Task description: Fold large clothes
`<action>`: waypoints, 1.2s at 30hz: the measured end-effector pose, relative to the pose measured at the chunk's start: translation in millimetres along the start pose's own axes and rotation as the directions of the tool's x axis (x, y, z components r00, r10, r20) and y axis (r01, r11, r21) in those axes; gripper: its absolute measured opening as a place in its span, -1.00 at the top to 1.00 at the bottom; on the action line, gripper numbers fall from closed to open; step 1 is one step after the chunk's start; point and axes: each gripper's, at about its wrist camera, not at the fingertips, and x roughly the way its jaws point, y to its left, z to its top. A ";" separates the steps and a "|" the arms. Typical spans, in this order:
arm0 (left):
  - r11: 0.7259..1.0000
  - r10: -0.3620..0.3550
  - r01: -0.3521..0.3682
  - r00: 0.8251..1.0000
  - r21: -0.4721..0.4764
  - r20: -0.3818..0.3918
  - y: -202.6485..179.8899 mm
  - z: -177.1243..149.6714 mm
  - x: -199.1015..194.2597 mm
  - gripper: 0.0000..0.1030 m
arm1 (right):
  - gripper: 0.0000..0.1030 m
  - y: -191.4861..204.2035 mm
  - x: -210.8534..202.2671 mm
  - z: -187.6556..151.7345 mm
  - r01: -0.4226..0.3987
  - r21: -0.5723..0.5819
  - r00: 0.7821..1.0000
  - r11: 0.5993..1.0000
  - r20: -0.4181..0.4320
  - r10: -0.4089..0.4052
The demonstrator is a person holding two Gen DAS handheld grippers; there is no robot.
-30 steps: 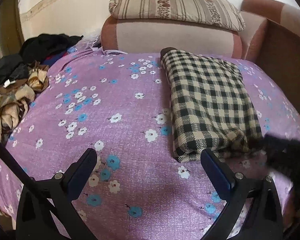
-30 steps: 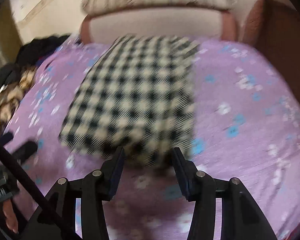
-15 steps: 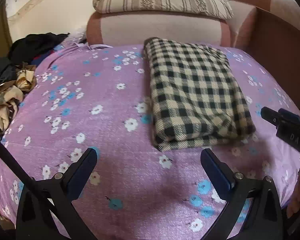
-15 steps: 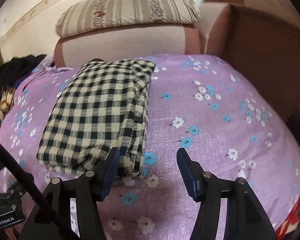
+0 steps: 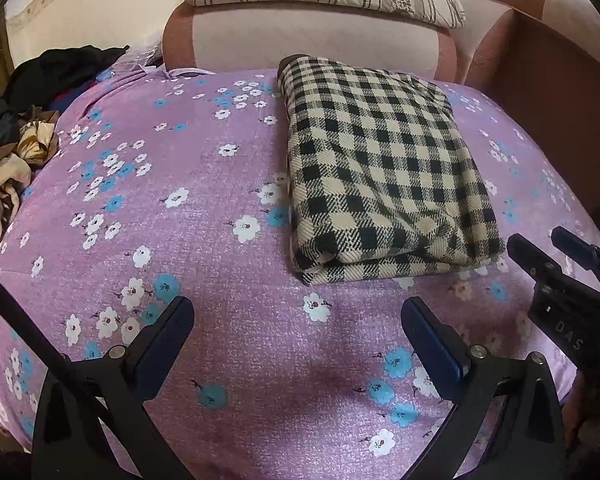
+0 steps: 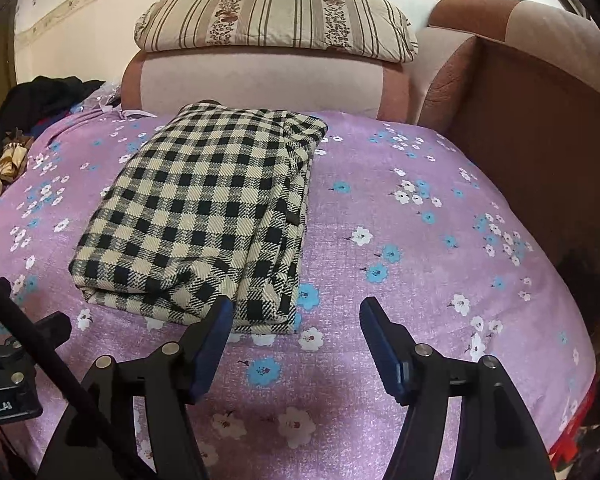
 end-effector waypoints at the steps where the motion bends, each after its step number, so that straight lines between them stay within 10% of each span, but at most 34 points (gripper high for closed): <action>1: 1.000 -0.002 0.002 1.000 -0.001 -0.001 0.2 -0.5 -0.1 -0.99 | -0.37 -0.2 1.4 -0.7 0.007 -0.002 1.000 1.000 -0.002 -0.007; 36: 1.000 -0.005 0.004 0.999 -0.019 -0.054 4.2 -5.8 12.2 -0.99 | -0.45 -0.8 -1.9 3.0 0.034 0.003 0.998 0.999 0.047 -0.034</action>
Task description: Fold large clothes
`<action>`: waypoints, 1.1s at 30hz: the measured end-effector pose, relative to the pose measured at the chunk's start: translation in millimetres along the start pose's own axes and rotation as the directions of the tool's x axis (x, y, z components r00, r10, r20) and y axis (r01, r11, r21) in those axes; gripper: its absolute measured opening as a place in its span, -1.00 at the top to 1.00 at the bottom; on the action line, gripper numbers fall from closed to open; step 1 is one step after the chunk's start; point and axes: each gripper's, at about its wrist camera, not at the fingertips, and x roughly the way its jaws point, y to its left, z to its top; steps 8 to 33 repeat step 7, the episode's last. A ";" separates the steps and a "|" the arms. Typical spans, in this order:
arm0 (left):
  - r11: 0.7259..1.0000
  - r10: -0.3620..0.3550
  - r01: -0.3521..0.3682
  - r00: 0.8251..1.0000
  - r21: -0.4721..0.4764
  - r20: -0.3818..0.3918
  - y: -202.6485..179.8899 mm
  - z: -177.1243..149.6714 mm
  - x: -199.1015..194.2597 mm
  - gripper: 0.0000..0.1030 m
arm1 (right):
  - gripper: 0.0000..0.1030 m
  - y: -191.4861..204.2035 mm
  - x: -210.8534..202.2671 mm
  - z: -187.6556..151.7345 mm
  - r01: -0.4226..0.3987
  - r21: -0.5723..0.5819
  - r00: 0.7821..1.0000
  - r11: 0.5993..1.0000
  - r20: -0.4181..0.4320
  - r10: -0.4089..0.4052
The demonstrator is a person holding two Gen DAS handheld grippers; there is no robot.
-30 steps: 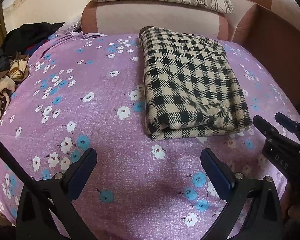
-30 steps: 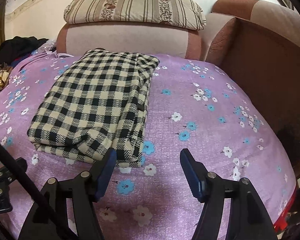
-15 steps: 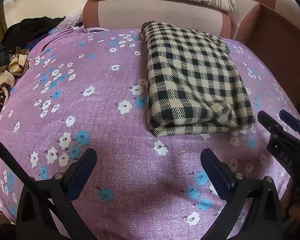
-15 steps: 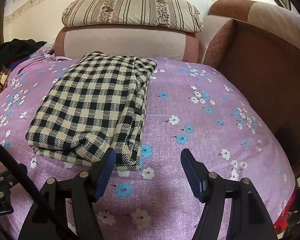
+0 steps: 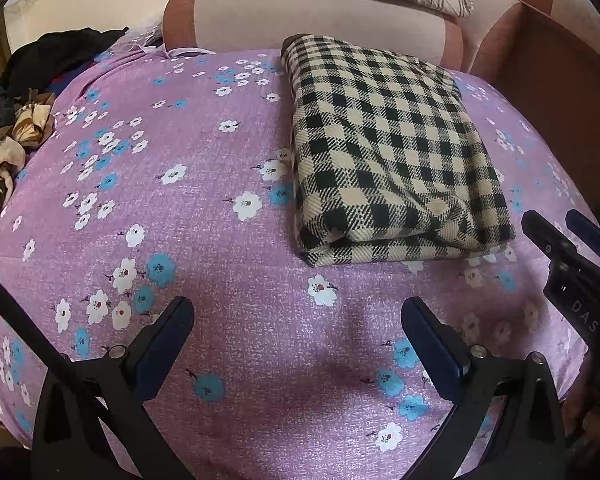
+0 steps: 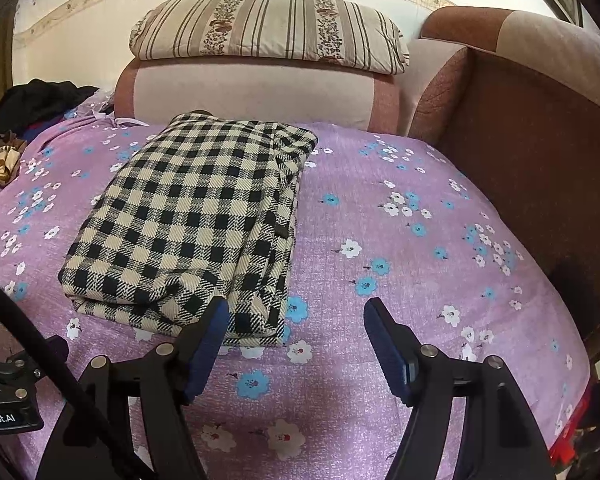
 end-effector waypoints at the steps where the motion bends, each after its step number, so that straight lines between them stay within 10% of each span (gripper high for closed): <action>1: 1.000 0.000 0.000 1.000 0.003 0.001 -0.2 -0.2 -0.1 -0.99 | -0.45 0.0 -0.2 0.2 -0.001 0.000 1.000 1.000 0.001 0.001; 33: 1.000 0.004 -0.004 1.000 0.017 0.005 -2.8 -1.2 -0.2 -0.99 | -0.46 0.9 -0.4 0.5 -0.011 -0.002 1.000 1.000 0.007 0.011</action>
